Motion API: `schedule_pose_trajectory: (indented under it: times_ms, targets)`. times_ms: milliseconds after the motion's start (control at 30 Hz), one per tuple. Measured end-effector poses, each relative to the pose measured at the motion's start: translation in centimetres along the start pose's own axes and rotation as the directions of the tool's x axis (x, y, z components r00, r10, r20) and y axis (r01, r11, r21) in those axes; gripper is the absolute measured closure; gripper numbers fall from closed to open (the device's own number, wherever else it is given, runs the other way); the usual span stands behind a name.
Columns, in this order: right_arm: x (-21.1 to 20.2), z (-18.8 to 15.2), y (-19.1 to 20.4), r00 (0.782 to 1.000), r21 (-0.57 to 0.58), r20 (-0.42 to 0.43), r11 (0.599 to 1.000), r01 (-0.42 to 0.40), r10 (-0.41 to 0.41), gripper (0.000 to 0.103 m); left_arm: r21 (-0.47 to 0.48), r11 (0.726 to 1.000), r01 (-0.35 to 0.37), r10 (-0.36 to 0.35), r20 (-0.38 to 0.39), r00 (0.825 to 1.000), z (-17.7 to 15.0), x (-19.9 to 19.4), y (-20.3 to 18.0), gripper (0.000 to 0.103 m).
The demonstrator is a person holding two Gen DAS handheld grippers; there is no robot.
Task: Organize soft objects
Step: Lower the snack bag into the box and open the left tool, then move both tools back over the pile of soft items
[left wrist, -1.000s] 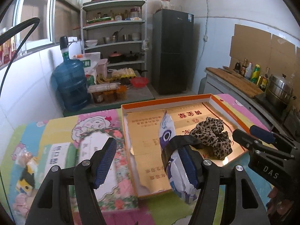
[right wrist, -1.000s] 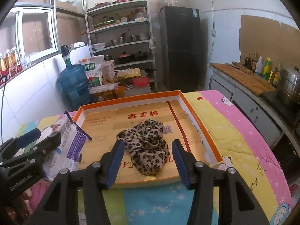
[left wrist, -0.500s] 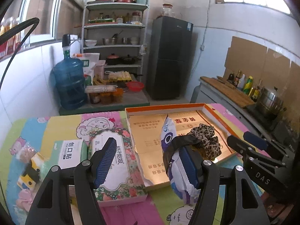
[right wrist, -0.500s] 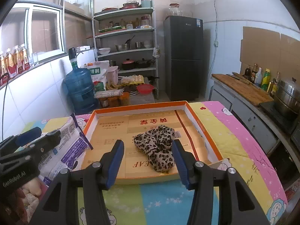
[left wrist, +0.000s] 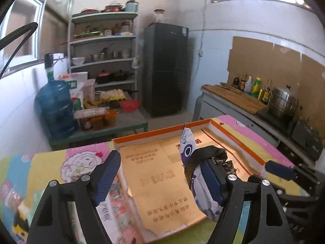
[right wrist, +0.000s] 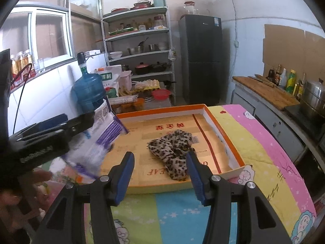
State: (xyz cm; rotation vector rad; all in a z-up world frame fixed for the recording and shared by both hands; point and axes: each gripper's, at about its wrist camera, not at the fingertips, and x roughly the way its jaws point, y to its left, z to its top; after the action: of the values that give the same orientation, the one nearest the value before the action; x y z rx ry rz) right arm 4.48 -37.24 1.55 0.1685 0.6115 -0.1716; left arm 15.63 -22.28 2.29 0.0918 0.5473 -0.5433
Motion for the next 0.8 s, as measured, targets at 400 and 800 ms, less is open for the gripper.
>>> schedule_pose_trajectory:
  times_ms: [400,800]
  targets:
    - [2.2,-0.7,-2.6,0.999,0.049,-0.04,0.999,-0.011,0.013,0.05,0.074,0.996,0.04,-0.014,-0.326,0.945,-2.3,6.0,-1.6,0.023]
    - [1.5,-1.3,-2.6,0.999,0.065,-0.032,0.998,-0.017,0.019,0.05,0.076,0.997,0.025,-0.008,-0.214,0.977,-1.7,0.6,-0.9,0.023]
